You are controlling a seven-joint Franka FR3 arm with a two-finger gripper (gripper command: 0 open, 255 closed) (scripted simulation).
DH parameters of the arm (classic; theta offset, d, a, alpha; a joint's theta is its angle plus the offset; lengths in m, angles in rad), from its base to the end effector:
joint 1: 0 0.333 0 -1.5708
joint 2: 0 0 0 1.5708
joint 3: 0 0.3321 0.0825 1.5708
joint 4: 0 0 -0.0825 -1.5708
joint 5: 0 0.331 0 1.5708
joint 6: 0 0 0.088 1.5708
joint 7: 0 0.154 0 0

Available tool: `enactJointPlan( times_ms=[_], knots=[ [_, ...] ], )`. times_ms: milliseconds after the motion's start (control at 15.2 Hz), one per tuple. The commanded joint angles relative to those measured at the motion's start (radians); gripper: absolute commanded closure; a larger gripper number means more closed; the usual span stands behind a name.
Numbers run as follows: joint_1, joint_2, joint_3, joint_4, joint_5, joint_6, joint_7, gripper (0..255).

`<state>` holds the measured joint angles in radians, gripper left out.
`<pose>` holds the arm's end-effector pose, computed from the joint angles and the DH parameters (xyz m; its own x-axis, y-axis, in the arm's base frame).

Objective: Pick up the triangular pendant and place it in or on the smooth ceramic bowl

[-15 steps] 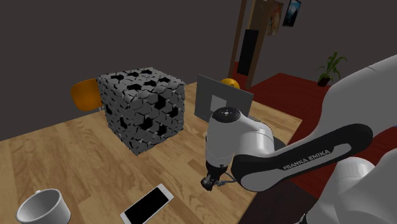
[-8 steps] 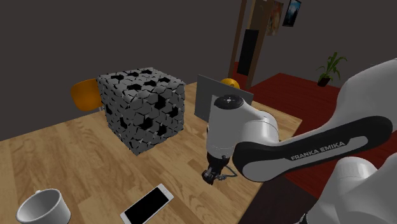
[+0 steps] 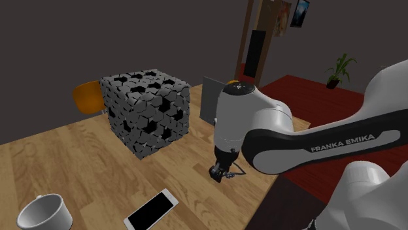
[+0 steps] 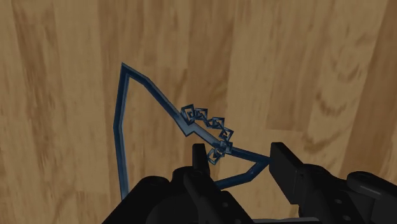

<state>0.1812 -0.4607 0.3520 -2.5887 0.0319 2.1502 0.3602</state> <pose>0.2958 0.1761 0.4005 0.9914 0.1234 0.0447 0.1174 -0.9860 0.1187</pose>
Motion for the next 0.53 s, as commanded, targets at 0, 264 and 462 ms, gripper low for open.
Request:
enactJointPlan(
  times_ms=[0,264,462],
  knots=[
    [0.001,-0.013,-0.005,0.019,0.002,-0.032,-0.006,255],
    [0.003,-0.037,-0.015,0.056,0.004,-0.092,-0.015,255],
    [0.003,-0.051,-0.021,0.087,0.004,-0.136,-0.021,255]
  ],
)
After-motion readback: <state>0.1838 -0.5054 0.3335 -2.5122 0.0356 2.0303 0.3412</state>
